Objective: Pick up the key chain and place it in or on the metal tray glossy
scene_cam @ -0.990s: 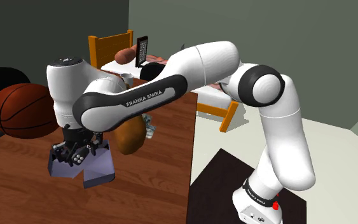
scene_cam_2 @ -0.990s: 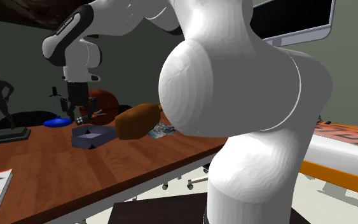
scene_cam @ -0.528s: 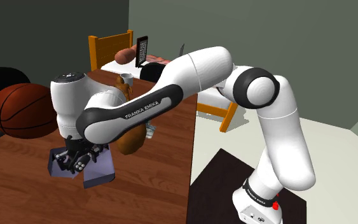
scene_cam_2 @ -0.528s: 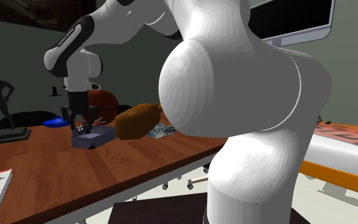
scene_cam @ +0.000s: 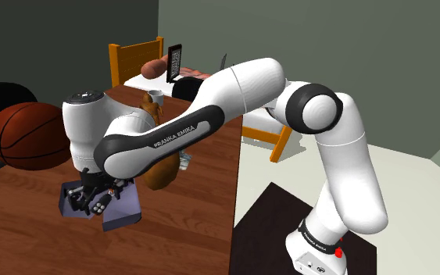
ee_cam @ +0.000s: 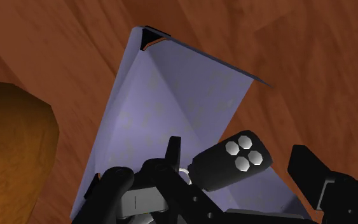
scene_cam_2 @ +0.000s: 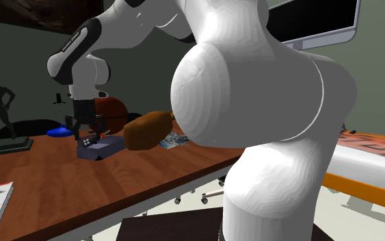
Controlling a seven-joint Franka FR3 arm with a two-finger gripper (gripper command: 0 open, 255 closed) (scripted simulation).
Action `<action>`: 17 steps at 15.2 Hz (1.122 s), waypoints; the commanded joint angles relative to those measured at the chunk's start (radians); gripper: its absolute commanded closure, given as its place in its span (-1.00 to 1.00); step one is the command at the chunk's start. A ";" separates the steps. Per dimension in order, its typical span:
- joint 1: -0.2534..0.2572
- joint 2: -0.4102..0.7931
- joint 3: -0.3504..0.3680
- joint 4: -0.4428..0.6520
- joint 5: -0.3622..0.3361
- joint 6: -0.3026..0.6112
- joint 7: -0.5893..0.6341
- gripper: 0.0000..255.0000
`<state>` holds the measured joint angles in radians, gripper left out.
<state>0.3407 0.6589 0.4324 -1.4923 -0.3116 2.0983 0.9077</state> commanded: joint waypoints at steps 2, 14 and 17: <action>0.000 0.000 0.000 0.000 0.000 0.000 0.000 -1.00; -0.006 -0.054 0.017 0.045 0.026 -0.095 -0.016 -1.00; -0.006 -0.054 0.017 0.045 0.026 -0.095 -0.016 -1.00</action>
